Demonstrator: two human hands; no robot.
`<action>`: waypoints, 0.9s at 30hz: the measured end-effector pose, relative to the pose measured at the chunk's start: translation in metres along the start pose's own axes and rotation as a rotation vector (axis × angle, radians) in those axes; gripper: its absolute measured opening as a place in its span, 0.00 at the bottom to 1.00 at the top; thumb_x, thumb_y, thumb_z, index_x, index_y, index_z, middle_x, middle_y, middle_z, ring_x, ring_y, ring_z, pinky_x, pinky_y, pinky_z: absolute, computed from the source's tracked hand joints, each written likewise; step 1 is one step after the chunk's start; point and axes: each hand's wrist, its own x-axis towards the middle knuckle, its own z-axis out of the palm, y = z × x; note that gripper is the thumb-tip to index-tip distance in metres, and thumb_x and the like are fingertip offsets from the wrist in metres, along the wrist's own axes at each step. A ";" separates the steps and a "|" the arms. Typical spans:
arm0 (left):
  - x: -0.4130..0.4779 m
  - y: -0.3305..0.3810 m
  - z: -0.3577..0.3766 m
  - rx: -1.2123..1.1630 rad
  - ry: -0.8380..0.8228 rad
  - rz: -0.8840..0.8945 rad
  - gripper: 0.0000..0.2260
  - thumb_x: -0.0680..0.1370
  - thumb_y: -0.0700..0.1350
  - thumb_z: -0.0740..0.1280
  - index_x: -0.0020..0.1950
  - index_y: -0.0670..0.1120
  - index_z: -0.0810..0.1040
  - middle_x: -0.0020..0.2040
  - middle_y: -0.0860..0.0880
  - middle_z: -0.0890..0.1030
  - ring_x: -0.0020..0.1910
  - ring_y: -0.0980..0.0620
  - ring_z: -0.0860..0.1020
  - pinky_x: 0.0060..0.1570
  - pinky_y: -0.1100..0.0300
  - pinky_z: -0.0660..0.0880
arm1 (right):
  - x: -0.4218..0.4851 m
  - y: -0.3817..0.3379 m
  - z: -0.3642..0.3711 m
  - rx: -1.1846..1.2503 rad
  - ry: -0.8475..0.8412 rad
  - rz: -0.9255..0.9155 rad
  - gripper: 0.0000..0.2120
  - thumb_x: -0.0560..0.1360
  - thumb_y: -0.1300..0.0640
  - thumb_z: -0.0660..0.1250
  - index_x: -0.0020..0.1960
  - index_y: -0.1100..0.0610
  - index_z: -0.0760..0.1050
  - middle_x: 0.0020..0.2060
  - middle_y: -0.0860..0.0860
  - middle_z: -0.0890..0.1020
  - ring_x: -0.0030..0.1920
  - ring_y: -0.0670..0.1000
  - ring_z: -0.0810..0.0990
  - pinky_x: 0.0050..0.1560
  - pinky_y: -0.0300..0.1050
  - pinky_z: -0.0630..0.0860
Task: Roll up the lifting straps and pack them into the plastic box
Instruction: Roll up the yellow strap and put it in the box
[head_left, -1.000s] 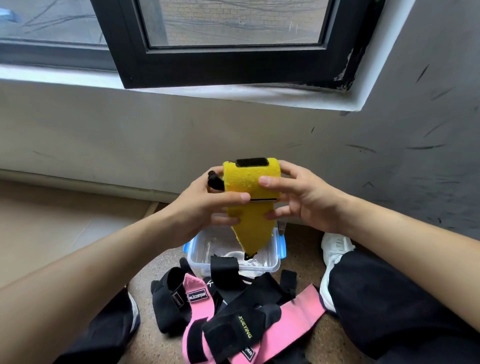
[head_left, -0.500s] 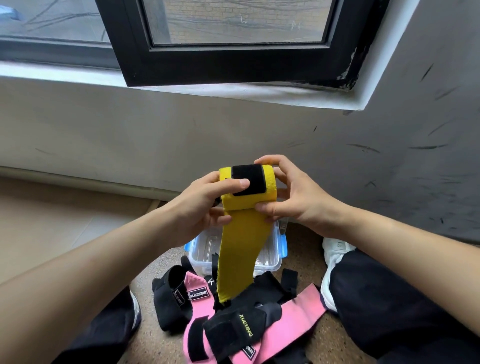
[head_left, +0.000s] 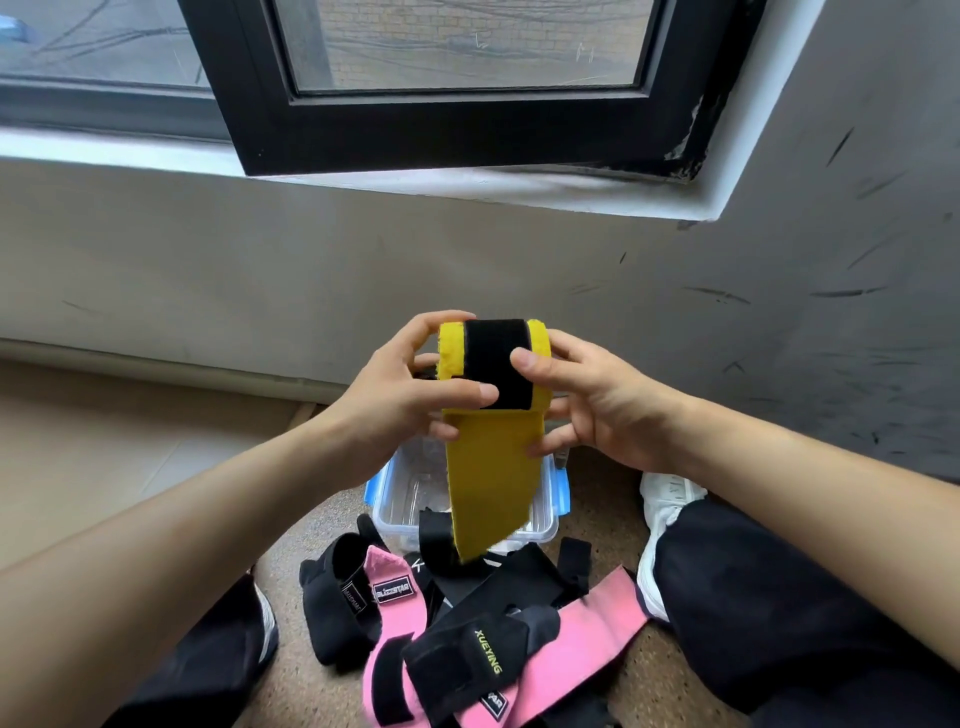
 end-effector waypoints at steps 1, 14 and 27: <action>0.000 0.000 -0.001 0.011 -0.009 -0.018 0.32 0.67 0.44 0.78 0.69 0.58 0.74 0.55 0.45 0.81 0.45 0.50 0.84 0.34 0.58 0.79 | 0.000 0.000 0.000 0.022 0.005 -0.011 0.27 0.74 0.45 0.71 0.70 0.51 0.72 0.62 0.56 0.83 0.57 0.62 0.85 0.40 0.49 0.82; -0.002 0.003 -0.001 0.044 -0.046 -0.288 0.32 0.69 0.69 0.68 0.66 0.52 0.79 0.45 0.46 0.86 0.38 0.48 0.85 0.38 0.57 0.81 | 0.001 0.008 -0.002 -0.162 0.064 -0.230 0.28 0.75 0.65 0.74 0.69 0.48 0.69 0.65 0.57 0.76 0.60 0.59 0.82 0.42 0.49 0.82; 0.002 0.001 0.001 -0.053 0.099 -0.098 0.24 0.67 0.50 0.75 0.63 0.53 0.78 0.48 0.51 0.84 0.44 0.50 0.82 0.38 0.58 0.74 | 0.000 0.001 0.002 0.083 -0.027 0.067 0.28 0.75 0.36 0.67 0.71 0.46 0.73 0.65 0.59 0.79 0.52 0.56 0.85 0.44 0.53 0.82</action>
